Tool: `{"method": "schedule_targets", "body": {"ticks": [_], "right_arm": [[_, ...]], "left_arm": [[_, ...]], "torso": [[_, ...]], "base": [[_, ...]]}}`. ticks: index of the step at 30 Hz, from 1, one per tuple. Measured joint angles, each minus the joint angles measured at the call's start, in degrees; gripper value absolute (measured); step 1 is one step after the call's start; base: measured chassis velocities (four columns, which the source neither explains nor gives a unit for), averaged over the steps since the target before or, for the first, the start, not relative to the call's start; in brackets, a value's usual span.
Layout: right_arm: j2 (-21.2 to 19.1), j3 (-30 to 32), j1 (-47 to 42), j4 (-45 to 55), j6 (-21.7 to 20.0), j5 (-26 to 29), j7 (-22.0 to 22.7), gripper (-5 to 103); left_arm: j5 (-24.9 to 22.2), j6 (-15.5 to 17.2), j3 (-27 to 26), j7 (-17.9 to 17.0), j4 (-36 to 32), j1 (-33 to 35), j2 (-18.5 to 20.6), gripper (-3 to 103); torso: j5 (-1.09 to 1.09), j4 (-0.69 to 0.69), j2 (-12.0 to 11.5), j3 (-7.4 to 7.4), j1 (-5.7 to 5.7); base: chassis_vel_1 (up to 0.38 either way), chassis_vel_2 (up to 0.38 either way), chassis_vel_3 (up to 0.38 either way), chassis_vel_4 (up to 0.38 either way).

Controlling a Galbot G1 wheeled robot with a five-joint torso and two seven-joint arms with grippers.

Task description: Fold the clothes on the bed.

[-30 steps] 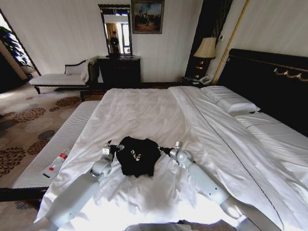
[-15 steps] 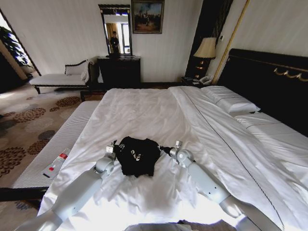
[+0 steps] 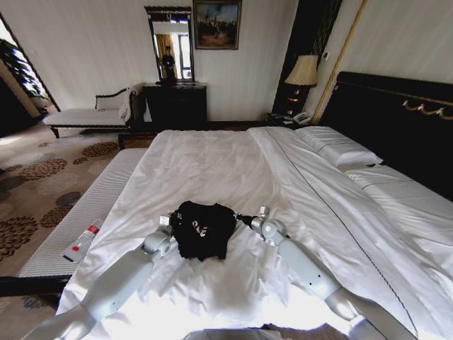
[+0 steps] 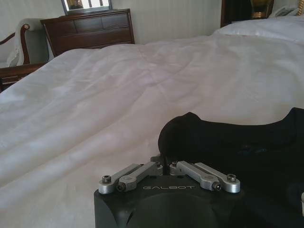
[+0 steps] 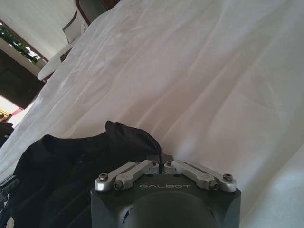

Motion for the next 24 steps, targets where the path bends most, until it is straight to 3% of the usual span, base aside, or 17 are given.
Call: {"method": "schedule_targets", "body": {"ticks": [12,24], "right_arm": [[-0.3,0.6,-0.5,1.0,0.0,0.1,0.4,0],[-4.9,3.1,0.2,9.7,-1.0,1.0,3.1,0]], "left_arm": [[-0.2,-0.2,-0.7,0.0,-1.8,0.1,0.8,1],[-4.6,0.6,-5.0,-0.9,-10.6,0.0,7.3,1]], "torso": [[0.00,0.00,0.0,0.00,0.00],[0.00,0.00,0.0,0.00,0.00]], "base": [[0.000,0.000,0.000,0.000],[0.000,0.000,0.000,0.000]]}}
